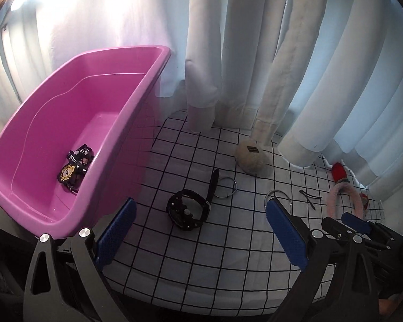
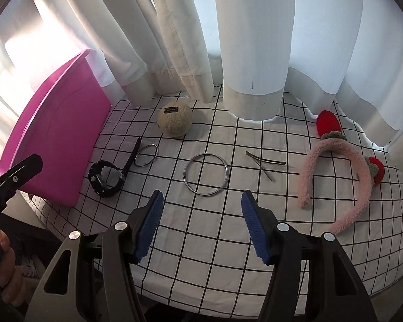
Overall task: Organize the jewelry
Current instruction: 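Move the left tool to the black watch while the right tool approaches the large ring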
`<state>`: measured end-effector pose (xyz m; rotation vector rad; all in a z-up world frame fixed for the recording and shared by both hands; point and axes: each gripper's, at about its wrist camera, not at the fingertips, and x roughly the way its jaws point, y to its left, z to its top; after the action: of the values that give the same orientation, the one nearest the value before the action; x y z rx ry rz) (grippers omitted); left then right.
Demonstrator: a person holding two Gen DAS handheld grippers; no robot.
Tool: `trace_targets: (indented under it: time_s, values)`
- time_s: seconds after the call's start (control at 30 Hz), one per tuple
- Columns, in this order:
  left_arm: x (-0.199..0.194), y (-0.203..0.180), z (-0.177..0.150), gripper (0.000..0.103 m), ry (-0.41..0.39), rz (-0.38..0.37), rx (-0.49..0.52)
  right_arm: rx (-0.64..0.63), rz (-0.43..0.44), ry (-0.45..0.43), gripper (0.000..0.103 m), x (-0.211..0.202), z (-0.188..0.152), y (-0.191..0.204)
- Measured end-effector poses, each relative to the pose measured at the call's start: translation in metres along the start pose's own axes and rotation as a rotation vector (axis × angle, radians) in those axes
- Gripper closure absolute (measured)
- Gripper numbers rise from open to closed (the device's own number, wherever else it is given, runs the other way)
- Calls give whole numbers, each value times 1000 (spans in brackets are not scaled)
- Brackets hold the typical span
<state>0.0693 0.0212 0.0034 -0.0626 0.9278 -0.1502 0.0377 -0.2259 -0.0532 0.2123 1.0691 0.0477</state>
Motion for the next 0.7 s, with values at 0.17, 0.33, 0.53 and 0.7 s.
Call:
trace_targets:
  time_s: [0.17, 0.33, 0.53, 0.7]
  values:
    - [26, -5, -15, 7, 35, 16, -4, -9, 41, 44, 45, 32, -2, -1]
    - [58, -2, -28, 7, 83, 22, -31, -24, 50, 98, 42, 68, 0, -4]
    - [86, 1, -34, 7, 106, 53, -33, -37, 53, 149, 41, 106, 6, -6]
    - [103, 5, -36, 7, 111, 62, -34, -47, 49, 162, 38, 127, 9, -4]
